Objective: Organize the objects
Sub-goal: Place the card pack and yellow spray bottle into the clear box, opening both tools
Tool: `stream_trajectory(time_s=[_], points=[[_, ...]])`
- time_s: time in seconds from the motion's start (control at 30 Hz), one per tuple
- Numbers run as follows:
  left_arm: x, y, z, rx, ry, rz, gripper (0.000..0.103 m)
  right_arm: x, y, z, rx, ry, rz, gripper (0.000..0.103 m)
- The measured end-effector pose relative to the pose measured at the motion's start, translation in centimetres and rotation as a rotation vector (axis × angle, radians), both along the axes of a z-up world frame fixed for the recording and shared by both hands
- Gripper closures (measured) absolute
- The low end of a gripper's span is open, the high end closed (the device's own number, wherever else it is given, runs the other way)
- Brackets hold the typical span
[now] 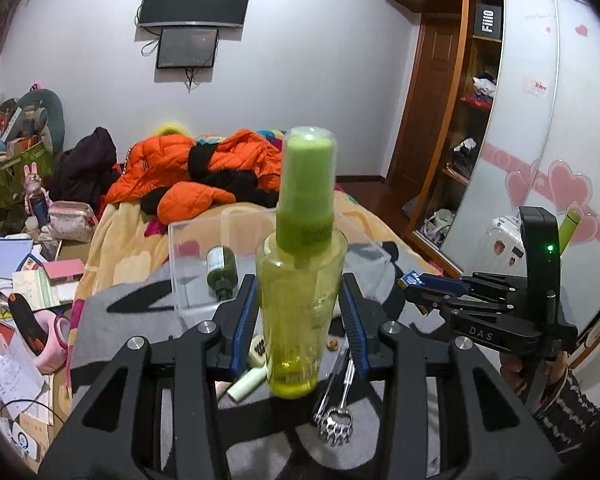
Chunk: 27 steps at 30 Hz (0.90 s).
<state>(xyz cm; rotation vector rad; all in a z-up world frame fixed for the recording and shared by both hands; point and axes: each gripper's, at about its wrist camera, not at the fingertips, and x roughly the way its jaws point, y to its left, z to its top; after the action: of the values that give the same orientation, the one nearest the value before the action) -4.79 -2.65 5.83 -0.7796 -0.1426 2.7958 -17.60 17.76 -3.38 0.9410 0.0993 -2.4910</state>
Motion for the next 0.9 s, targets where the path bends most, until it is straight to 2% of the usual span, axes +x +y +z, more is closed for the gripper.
stream_trajectory(time_s=[0.3,0.63,0.9], points=[[-1.0,0.0,2.7,0.028,0.066,0.015,0.063,-1.4,-1.1,3.2,-0.048,0.069,0.018,0.078],[-4.1,0.3,6.1,0.030,0.135,0.062,0.063,-3.8,-1.9,5.4,-0.076,0.103,0.022,0.078],[-7.9,0.0,5.0,0.011,0.097,0.150,0.063,-6.1,-3.4,5.3,-0.052,0.104,0.026,0.078]])
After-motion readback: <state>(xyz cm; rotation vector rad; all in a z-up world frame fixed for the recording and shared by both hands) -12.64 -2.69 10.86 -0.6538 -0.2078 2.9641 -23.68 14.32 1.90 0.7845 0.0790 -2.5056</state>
